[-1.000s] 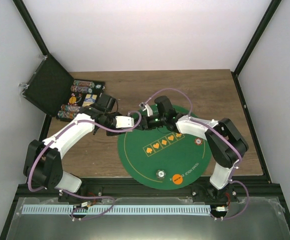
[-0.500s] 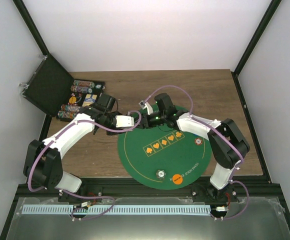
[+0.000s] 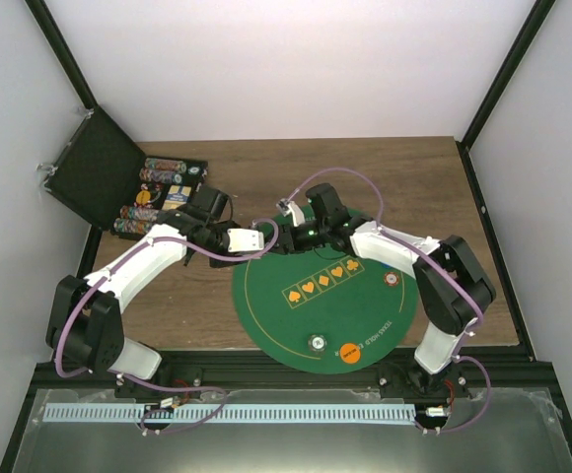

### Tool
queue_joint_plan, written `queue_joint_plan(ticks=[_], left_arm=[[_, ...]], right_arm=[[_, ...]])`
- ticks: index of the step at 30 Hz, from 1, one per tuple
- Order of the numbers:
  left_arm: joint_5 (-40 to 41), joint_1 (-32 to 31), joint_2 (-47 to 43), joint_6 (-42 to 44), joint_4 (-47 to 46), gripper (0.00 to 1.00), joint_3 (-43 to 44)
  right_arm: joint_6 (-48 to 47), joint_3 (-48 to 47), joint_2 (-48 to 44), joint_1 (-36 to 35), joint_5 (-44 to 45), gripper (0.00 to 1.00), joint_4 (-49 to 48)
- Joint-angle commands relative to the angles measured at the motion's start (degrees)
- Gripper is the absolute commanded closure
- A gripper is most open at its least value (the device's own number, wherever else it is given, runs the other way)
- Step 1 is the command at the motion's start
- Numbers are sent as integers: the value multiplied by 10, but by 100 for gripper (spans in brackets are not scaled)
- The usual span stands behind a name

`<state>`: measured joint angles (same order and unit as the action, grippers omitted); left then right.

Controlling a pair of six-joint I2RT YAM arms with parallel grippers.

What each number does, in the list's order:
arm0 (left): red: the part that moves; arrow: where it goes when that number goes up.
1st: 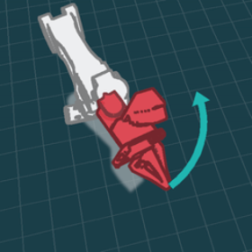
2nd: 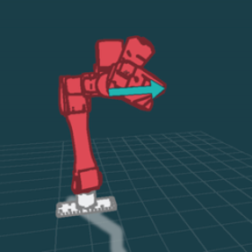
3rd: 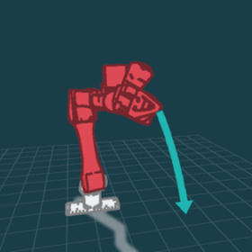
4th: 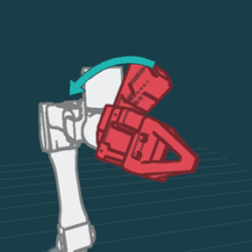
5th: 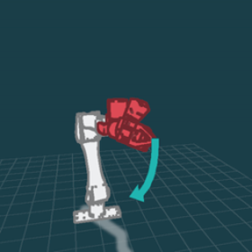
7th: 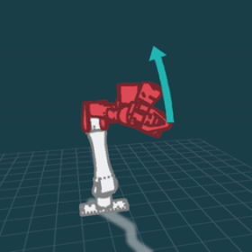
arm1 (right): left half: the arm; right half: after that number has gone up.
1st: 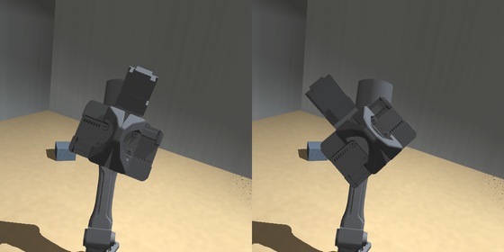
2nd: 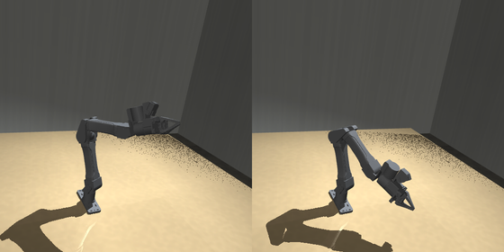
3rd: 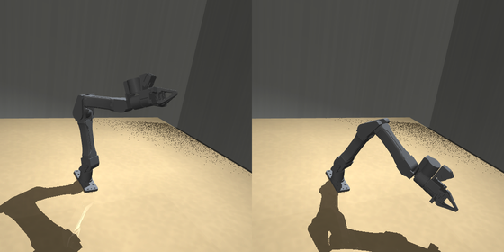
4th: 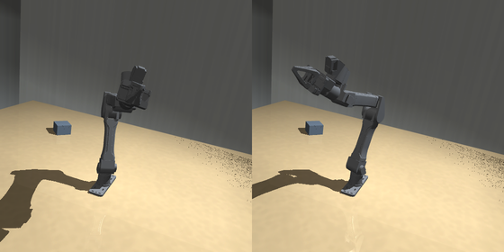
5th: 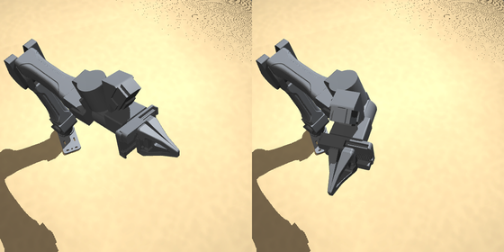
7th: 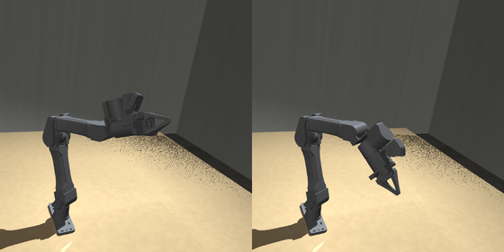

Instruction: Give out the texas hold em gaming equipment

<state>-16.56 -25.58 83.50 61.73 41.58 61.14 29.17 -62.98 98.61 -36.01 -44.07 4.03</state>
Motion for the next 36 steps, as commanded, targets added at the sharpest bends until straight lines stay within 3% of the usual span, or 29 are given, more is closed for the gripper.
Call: queue_joint_plan(ticks=[1, 9, 24, 36], left_arm=[[-4, 2, -6, 2, -12, 49, -3], [-5, 2, -6, 1, -12, 49, -1], [-2, 3, -5, 1, -11, 49, 0], [-1, 9, -6, -2, -12, 49, -11]], right_arm=[[-13, -34, -21, 8, 3, 51, 20], [1, -32, -22, 9, -13, 58, 13], [-6, -31, -44, 9, 12, 98, 40], [-43, -50, -84, 15, 32, 99, 76]])
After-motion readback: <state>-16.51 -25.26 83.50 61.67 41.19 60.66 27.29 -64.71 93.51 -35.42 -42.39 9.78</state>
